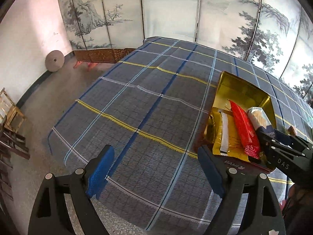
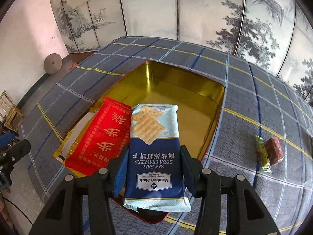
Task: Organize snacks
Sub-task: 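Carry the blue soda cracker pack into the gold tin and open the right gripper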
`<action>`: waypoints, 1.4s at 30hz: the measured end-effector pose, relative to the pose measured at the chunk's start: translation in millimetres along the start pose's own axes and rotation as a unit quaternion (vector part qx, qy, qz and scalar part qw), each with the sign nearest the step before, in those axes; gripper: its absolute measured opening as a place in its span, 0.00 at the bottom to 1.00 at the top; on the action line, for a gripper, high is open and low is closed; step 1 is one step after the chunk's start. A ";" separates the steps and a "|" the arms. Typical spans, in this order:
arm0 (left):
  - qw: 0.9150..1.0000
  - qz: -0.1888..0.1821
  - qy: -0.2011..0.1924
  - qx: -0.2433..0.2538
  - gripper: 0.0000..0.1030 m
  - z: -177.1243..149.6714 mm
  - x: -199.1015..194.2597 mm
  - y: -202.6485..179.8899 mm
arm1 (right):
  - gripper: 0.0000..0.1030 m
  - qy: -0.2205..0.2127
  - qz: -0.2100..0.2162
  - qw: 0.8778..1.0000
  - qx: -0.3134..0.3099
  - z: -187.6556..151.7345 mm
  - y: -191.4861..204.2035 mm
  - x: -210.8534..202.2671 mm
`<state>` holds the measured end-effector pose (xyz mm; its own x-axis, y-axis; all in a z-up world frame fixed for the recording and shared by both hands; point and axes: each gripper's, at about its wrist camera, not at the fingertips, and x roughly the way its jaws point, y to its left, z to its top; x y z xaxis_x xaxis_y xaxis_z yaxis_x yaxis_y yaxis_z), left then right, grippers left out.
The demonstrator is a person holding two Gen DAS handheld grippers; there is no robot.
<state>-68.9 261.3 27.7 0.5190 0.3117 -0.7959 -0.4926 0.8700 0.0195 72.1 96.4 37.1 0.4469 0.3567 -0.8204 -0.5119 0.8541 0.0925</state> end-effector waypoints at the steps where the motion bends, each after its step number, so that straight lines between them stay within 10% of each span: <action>1: 1.000 0.000 0.000 -0.001 0.82 0.0 -0.2 0.8 | 0.49 -0.001 0.000 1.000 0.000 -0.4 -0.2 -0.4; 42: 1.000 -0.015 -0.001 0.024 0.82 -3.1 -7.8 -38.9 | 0.54 -0.012 0.039 0.999 0.003 -10.9 -13.5 -13.6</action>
<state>-56.0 223.8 31.2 0.5345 0.2853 -0.7956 -0.4430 0.8962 0.0238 65.0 75.8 40.9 0.4236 0.4318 -0.7963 -0.5411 0.8256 0.1599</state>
